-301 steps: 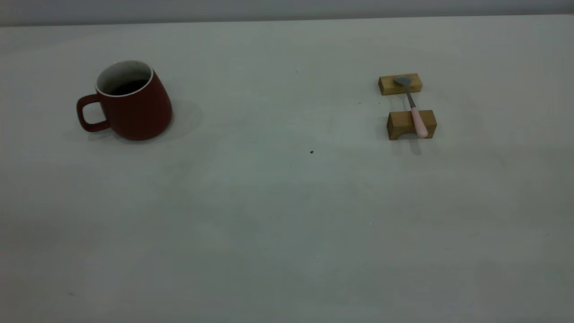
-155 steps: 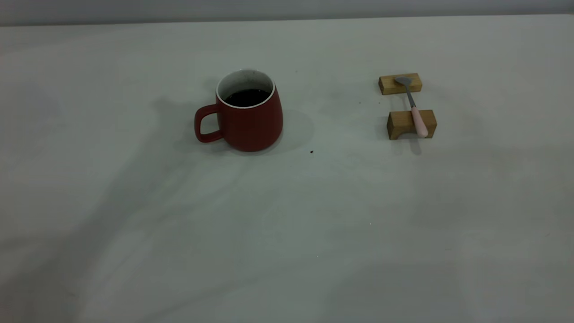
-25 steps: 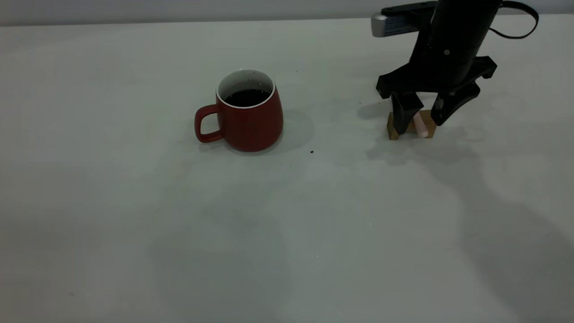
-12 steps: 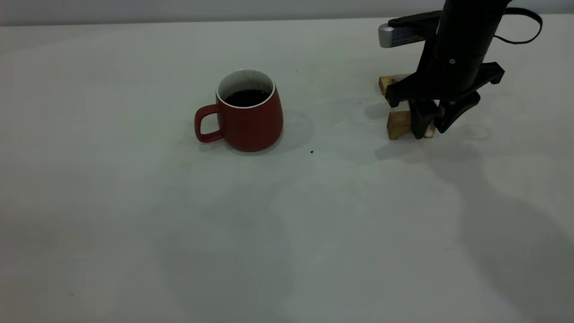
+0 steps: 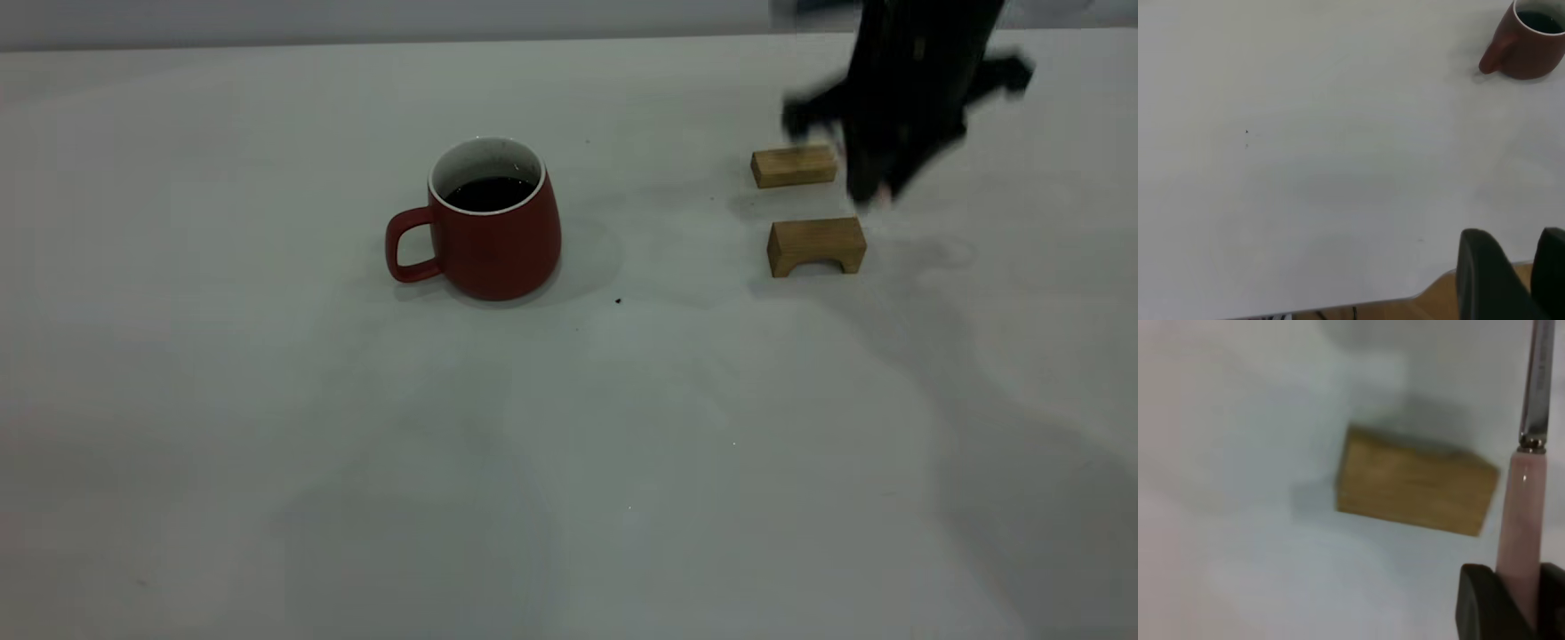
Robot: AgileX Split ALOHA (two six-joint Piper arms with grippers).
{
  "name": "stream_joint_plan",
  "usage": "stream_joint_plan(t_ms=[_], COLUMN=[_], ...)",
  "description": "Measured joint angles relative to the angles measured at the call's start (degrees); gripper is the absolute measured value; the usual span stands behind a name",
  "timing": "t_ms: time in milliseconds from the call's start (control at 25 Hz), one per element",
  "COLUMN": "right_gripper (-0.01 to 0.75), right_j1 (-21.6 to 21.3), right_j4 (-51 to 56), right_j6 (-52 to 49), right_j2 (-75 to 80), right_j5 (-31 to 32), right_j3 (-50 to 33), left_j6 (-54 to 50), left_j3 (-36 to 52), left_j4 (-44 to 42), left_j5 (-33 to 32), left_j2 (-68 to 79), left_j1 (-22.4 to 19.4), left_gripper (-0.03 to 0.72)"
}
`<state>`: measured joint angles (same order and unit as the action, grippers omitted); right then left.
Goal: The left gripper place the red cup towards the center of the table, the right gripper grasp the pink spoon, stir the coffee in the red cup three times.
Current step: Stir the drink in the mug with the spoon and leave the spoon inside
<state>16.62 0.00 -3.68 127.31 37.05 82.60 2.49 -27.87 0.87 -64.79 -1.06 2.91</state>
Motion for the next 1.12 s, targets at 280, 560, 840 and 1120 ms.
stream_joint_plan(t_ms=[280, 560, 840, 1120], right_gripper=[0.146, 0.146, 0.146, 0.146], right_j1=[0.0, 1.2, 6.6, 7.4], right_j4=[36.7, 75.2, 93.6, 100.4], right_j6=[-8.8, -19.8, -36.5, -39.3], right_j2=[-7.4, -6.9, -2.1, 5.7], right_j5=[10.6, 10.2, 7.0, 7.2], right_j3=[5.0, 5.0, 5.0, 5.0], left_j6=[-0.1, -0.1, -0.1, -0.1], left_j3=[0.0, 0.0, 0.0, 0.0], left_j4=[0.0, 0.0, 0.0, 0.0], left_j5=[0.0, 0.0, 0.0, 0.0], left_j2=[0.0, 0.0, 0.0, 0.0], left_j1=[0.0, 0.0, 0.0, 0.0], left_gripper=[0.243, 0.243, 0.243, 0.243])
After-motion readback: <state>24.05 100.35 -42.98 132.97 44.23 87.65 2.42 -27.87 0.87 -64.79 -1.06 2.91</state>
